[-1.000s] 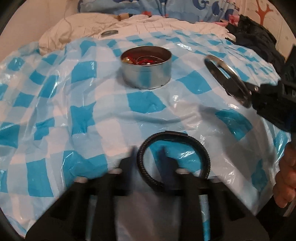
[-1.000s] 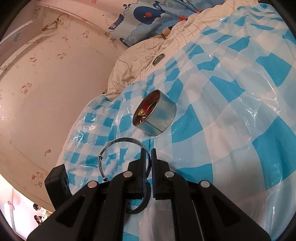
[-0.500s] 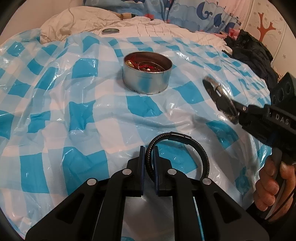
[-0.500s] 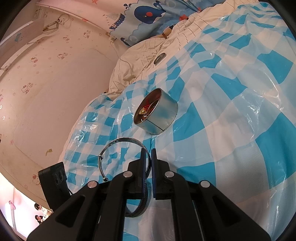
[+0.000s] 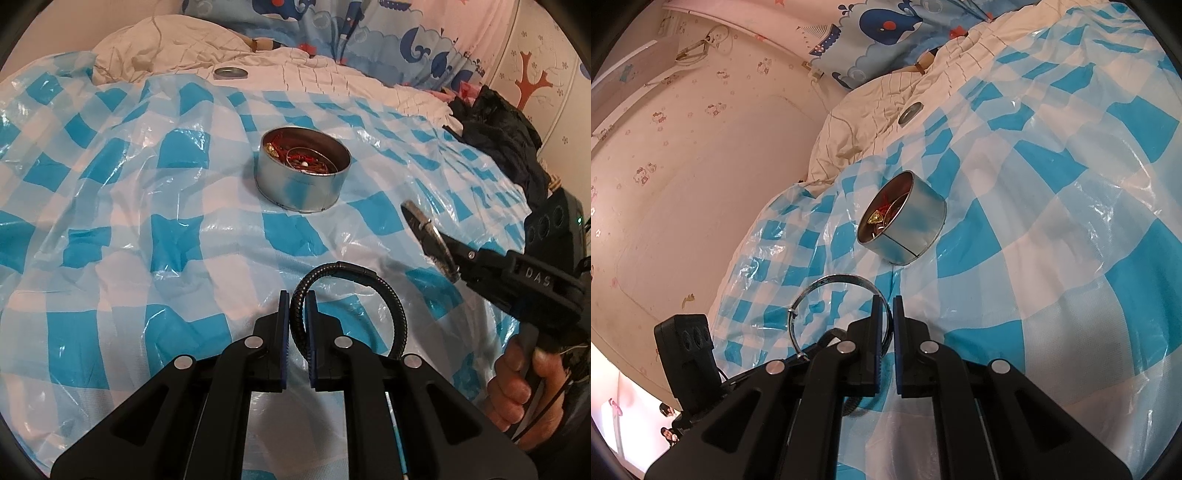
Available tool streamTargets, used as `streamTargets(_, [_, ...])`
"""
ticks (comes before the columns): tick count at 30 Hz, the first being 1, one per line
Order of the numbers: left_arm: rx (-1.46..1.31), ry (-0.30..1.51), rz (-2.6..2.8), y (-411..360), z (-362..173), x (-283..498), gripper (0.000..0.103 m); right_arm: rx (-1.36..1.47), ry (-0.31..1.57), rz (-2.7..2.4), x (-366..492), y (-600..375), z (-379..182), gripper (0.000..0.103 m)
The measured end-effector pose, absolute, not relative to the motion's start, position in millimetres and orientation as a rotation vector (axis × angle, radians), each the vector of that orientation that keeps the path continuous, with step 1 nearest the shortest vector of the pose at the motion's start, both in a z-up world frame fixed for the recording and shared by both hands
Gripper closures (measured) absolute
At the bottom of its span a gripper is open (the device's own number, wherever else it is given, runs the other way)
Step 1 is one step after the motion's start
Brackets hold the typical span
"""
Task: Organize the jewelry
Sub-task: 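Carry both bangles toward the silver tin with the left and right grippers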
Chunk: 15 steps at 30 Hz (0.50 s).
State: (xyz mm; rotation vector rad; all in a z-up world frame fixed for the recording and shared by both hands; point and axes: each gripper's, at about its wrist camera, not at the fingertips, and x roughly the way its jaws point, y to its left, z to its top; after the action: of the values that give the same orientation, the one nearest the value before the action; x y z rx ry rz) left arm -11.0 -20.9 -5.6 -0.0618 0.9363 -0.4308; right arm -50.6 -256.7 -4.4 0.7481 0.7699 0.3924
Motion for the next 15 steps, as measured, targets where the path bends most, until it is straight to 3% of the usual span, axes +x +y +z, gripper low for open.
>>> streamTargets(15, [-0.238,0.914,-0.489,4.4,9.5,-2.2,0.096,0.758,0.754,0.403,-49.0,-258.0,-0.7,0.097])
